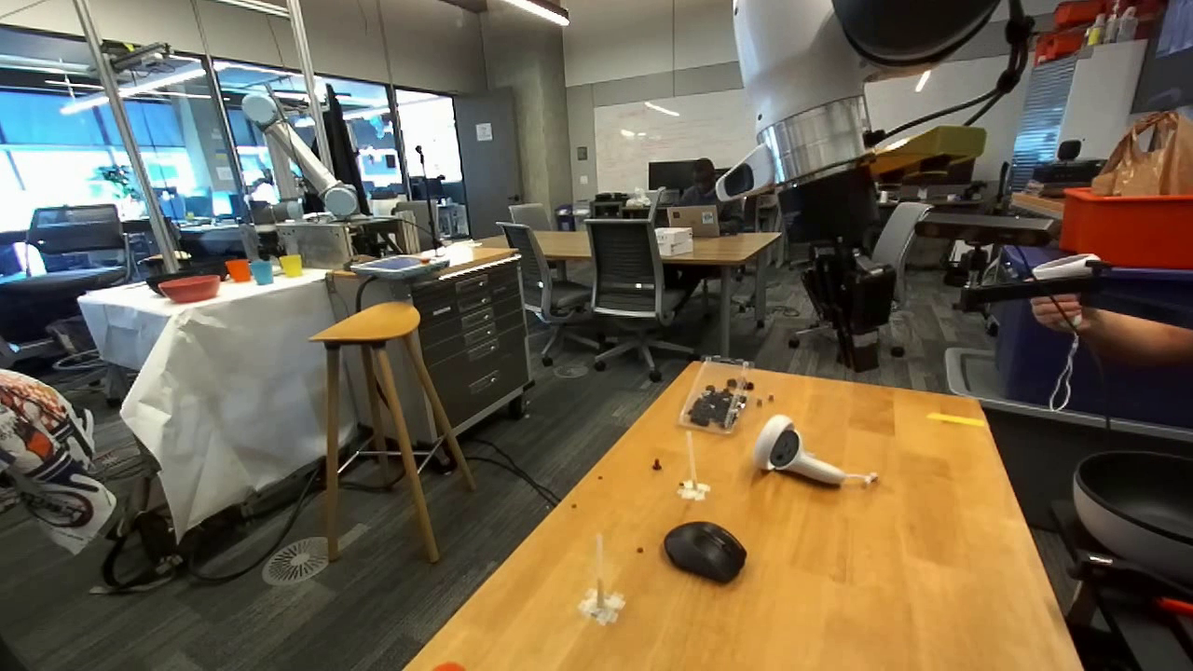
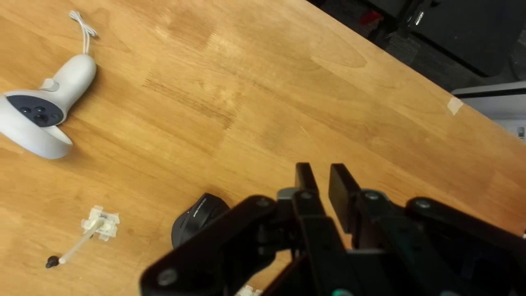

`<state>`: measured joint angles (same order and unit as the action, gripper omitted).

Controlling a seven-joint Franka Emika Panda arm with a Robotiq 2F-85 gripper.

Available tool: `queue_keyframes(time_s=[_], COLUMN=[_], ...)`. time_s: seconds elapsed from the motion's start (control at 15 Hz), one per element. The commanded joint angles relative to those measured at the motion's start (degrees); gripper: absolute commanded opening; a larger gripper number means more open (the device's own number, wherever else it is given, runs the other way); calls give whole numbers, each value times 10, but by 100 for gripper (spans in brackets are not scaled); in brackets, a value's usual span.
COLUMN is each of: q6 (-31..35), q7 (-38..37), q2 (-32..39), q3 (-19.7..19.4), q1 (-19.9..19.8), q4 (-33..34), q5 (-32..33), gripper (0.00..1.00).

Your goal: Left click the mouse

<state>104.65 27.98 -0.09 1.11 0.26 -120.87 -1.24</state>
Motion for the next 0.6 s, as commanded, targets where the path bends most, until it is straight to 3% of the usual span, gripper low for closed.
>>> queue_keyframes(time_s=[0.0, 0.13, 0.2, 0.33, 0.53], q6=[-59, -77, -46, -55, -57], q7=[10, 5, 1, 1, 1], q2=[4, -1, 0, 0, 0], q3=[-8, -11, -7, -9, -10], q1=[-4, -5, 0, -1, -2], q4=[33, 36, 17, 21, 22], q5=[-18, -18, -2, -3, -3], gripper=[49, 65, 49, 63, 65])
